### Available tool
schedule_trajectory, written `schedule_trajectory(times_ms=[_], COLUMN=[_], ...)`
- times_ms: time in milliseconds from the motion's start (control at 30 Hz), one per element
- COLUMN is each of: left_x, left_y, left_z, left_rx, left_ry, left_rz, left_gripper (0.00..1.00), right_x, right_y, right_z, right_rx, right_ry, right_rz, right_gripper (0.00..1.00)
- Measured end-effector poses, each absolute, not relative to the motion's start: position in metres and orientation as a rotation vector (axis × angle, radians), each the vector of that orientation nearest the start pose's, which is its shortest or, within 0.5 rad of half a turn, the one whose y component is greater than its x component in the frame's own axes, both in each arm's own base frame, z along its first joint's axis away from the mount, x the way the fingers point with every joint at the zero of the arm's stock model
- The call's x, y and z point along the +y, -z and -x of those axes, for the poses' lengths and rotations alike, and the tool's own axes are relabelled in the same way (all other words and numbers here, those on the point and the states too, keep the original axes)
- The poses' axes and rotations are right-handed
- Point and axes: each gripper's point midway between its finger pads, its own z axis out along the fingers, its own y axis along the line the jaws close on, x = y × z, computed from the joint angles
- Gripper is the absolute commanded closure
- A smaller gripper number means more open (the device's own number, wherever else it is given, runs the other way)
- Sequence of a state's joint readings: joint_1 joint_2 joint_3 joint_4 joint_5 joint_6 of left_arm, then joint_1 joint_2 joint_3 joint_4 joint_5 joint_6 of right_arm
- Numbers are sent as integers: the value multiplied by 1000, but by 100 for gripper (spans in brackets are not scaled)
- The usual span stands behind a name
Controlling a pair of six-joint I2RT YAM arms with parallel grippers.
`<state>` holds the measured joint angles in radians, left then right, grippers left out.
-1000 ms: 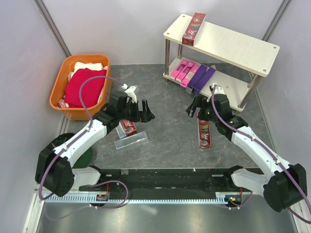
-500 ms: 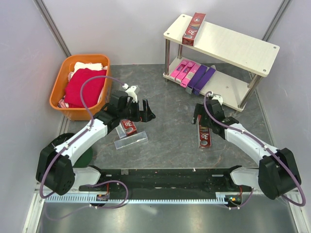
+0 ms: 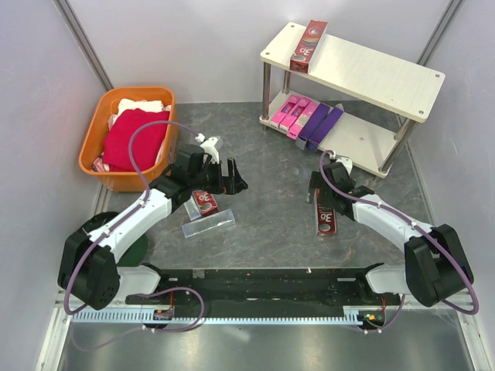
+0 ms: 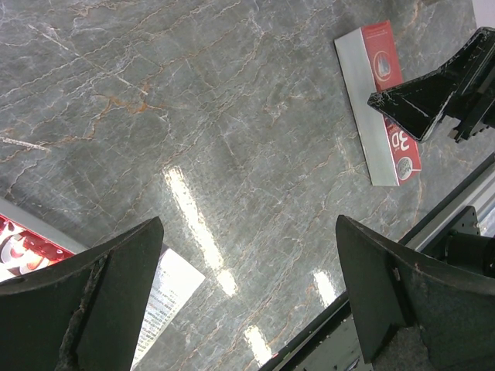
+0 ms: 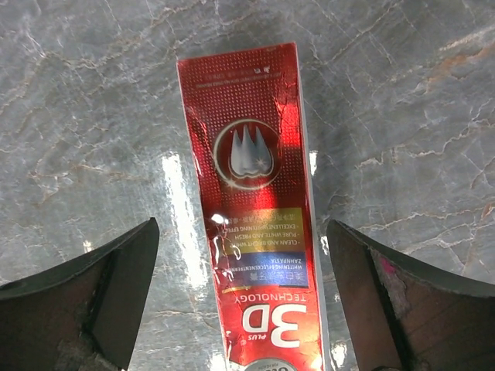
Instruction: Place and organize the toothpastes onto the shelf
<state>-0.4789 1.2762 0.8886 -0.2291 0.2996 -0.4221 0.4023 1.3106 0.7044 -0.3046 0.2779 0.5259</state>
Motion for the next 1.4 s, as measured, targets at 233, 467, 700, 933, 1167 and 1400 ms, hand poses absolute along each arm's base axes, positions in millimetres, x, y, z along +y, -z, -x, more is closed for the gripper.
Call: schedule_trajectory(times_ms=[233,467,700,933,1167,1400], left_x=[-230,-231,-231,-235,-248,-271], left_y=[-162,-165,-167,-170,-183,-186], left_z=[-289,-288,-288,-287,-288,-292], left_rx=[2270,2263,2263,2258,2206,2179], left_ry=[841,853,863,891,996,1159], left_rz=[-253,-248,-231,-222,-234,-234], left_gripper=[0,0,0,0,0,0], right_x=[99,102,105,117,156,215], right_y=[-44,-19,-21,-28,-56,-92], right_z=[-286,-263,-263,-255,-254,-246], right_rx=[2497,2605,2601,2604,2548,2461], right_ry=[-75,-105,-121,-157,-257,-409], right_rz=[-235,-198,-177,-114,23,168], right_gripper=[16,40,55,60,60,60])
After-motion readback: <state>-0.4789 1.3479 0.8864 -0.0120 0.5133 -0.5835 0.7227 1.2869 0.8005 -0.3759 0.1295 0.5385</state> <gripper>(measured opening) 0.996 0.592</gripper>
